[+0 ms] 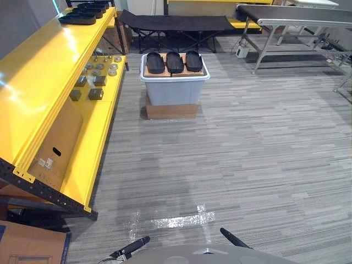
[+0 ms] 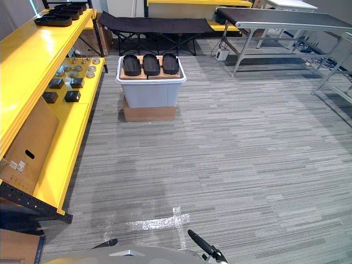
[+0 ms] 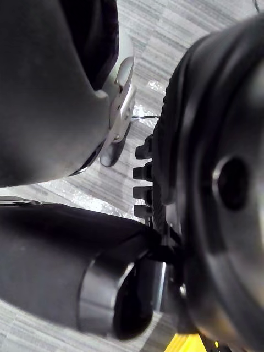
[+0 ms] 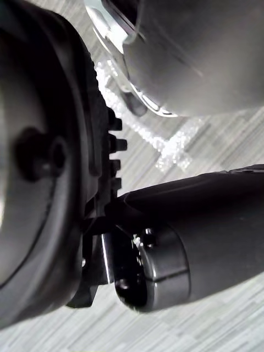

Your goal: Walk over and take three plastic housings, then place them on the shelf

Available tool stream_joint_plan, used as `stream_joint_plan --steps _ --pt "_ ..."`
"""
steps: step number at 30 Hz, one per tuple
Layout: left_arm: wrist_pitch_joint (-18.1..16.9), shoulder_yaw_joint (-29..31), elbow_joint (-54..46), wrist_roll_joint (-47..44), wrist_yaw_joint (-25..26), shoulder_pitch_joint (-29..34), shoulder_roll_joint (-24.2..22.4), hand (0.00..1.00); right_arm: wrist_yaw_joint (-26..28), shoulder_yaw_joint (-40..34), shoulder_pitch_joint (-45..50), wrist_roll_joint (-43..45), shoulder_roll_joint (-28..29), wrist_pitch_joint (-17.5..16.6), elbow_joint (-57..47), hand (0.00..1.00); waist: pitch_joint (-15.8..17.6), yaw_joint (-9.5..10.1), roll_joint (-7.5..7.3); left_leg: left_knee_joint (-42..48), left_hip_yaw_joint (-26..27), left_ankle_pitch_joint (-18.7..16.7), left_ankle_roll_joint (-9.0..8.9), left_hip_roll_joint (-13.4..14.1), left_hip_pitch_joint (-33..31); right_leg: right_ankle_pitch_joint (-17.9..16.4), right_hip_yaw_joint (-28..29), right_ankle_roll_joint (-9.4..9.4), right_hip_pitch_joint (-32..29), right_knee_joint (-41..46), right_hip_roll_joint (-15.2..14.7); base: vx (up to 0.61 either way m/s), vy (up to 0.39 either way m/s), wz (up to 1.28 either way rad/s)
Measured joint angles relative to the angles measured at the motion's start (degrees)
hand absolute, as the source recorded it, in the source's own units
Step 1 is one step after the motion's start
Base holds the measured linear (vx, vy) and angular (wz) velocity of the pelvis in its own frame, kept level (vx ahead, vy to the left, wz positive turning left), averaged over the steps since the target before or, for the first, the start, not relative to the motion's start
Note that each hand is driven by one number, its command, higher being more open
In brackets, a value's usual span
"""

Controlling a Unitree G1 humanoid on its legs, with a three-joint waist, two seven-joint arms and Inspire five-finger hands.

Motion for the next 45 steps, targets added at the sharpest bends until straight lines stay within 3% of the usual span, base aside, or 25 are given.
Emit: stream_joint_plan --steps 9,18,32,40,45 --pt "-6.9 -3.5 -5.0 -3.0 -4.3 -2.1 -1.4 1.00 -1.1 1.8 -4.8 0.3 0.5 -5.8 -4.4 1.00 1.7 -0.23 -0.31 -4.1 0.0 3.4 1.24 -0.6 -0.1 0.1 -1.1 0.00 -1.8 -0.1 -0.2 -0.08 -0.019 0.02" --pt "-10.0 -5.2 -6.4 -4.4 -7.9 -1.7 -1.3 1.00 1.3 5.9 -4.6 4.0 0.7 -6.1 -5.6 1.00 1.9 -1.14 -0.63 -4.1 0.7 3.4 1.28 -1.0 0.0 0.5 -0.9 0.03 -1.6 -0.9 -0.5 -0.02 -0.001 -0.02" --pt "-12.4 -7.4 -10.0 -6.6 -7.2 -1.0 -2.2 1.00 -0.5 5.8 -4.1 7.7 1.4 -9.3 -5.8 1.00 1.9 -1.24 -0.60 -4.1 1.0 3.4 1.25 -1.1 0.4 0.7 -1.1 0.21 -0.8 -1.4 -0.5 -0.02 -0.006 0.00" --pt "-18.4 -7.7 -16.8 -6.6 -8.4 1.2 -2.3 1.00 -1.0 5.9 -2.3 7.4 2.1 -16.9 -12.7 1.00 1.9 -1.18 -0.55 -4.1 1.9 3.4 1.26 -1.3 1.0 0.7 0.2 0.19 -1.3 0.3 -1.0 -0.07 0.007 -0.06" --pt "-20.6 -10.2 -24.4 -6.6 -8.9 1.2 -2.1 1.00 -0.6 8.9 -1.7 6.4 2.0 -20.1 -20.1 1.00 2.0 -1.21 -0.47 -4.3 2.6 3.8 2.52 -1.7 0.0 0.7 0.8 0.19 -3.0 1.4 -1.5 -0.07 0.021 -0.05"
